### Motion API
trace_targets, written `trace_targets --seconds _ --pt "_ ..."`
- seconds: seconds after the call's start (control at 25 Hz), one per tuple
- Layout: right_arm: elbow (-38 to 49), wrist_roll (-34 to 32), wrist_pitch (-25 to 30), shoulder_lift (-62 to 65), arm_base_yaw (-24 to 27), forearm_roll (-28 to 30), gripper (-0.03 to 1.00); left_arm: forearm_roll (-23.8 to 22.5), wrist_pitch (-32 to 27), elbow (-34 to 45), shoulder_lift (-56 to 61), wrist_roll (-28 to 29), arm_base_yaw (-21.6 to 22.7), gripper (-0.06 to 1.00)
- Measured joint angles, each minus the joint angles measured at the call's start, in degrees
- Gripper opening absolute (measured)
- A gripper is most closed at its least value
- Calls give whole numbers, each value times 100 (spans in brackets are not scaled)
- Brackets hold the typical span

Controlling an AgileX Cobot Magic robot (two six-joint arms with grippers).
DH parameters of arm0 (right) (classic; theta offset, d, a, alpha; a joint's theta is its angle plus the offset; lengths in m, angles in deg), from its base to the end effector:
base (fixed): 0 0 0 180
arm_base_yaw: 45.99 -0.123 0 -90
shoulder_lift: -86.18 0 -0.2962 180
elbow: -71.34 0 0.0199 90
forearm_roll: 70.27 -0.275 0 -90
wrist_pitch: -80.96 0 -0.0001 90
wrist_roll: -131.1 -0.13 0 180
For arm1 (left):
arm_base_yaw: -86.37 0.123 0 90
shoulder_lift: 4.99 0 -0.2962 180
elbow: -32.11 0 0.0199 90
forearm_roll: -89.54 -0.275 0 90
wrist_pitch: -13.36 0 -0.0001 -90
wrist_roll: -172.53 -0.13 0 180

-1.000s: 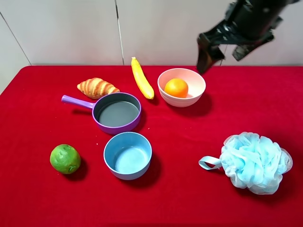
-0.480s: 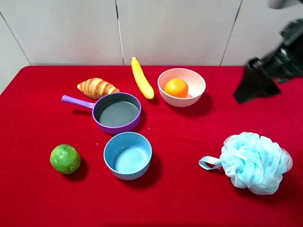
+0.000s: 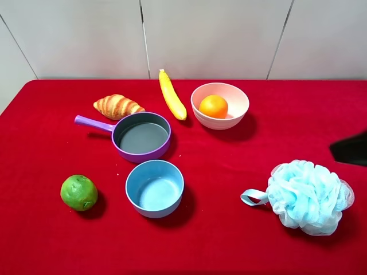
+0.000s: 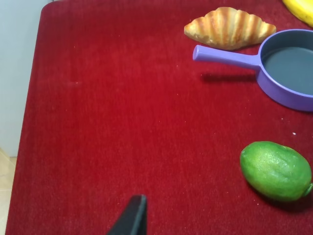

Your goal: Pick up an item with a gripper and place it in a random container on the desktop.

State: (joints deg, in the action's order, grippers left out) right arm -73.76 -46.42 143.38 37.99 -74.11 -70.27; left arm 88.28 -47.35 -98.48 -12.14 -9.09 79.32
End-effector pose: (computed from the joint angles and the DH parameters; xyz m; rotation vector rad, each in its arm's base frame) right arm 0.1294 0.0691 0.2894 -0.6726 2.4587 0.1756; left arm 0.0401 -0.0024 0.2684 0.1538 2.0409 -0.0328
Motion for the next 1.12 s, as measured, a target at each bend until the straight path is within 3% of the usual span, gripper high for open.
trace_targets --seconds 0.64,0.92,1.12 --pt "1382 74 -351 3023 0 31 69 0 0 0 0 0 0 98" --pt "1389 115 -385 4062 0 70 69 0 0 0 0 0 0 98" --pt "1409 134 -395 4103 141 77 69 0 0 0 0 0 0 98"
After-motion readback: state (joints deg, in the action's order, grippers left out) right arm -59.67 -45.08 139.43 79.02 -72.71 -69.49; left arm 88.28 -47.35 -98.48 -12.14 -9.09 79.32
